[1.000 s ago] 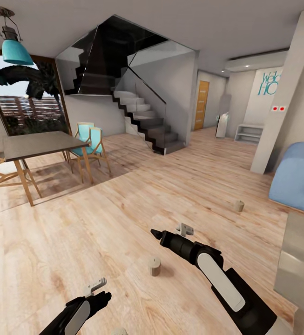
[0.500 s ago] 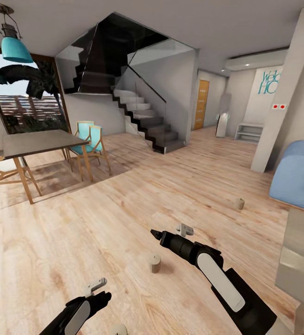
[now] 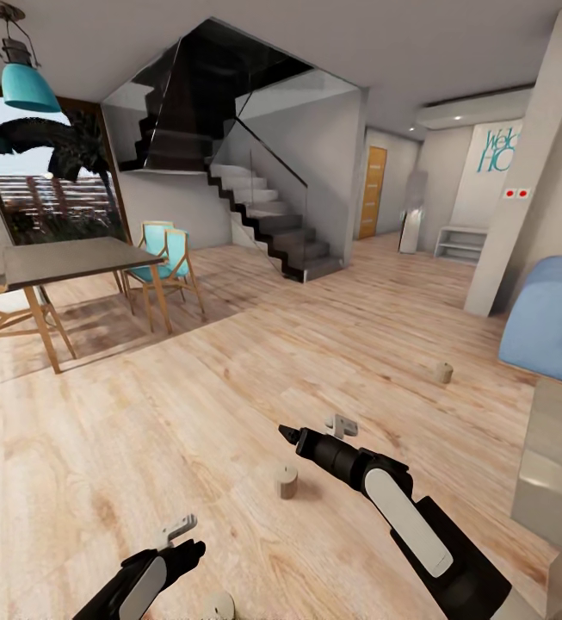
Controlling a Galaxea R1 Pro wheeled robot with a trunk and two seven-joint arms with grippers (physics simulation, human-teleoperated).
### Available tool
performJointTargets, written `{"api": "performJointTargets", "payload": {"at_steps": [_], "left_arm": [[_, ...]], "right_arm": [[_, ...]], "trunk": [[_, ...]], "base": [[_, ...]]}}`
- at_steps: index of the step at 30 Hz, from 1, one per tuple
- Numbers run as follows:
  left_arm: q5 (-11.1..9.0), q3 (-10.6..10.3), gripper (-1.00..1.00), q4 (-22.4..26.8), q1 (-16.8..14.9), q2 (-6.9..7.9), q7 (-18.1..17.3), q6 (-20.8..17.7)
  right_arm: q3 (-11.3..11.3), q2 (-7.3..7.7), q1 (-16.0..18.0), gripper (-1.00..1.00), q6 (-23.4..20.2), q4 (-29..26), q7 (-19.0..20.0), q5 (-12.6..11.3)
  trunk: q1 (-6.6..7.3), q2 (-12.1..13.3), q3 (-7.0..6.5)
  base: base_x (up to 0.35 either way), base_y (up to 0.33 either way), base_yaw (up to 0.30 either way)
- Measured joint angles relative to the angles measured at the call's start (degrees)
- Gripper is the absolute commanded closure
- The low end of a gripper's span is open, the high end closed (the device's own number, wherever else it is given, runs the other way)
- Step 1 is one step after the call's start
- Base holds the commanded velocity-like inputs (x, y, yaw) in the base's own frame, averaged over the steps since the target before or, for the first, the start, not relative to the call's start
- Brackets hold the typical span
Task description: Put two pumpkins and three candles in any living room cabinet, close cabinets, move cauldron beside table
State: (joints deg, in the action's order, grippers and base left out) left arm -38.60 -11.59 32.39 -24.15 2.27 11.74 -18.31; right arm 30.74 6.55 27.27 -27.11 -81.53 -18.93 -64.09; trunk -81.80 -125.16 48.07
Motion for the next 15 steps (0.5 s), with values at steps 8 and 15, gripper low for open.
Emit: {"api": "performJointTargets", "payload": {"at_steps": [8, 15], "left_arm": [[-0.1, 0.1, -1.00, -1.2, 0.0, 0.01, 0.1, 2.1], [0.0, 0.2, -1.00, -1.4, 0.0, -0.04, 2.5, 2.6]], "right_arm": [[0.0, 0.00, 0.0, -1.00, 0.0, 0.2, 0.0, 0.0], [0.0, 0.00, 0.0, -1.00, 0.0, 0.2, 0.0, 0.0]], "trunk": [[-1.76, -3.2, 1.44], [-3.30, -6.0, 2.69]], "base": [[0.000, 0.000, 0.000], [0.000, 0.000, 0.000]]}}
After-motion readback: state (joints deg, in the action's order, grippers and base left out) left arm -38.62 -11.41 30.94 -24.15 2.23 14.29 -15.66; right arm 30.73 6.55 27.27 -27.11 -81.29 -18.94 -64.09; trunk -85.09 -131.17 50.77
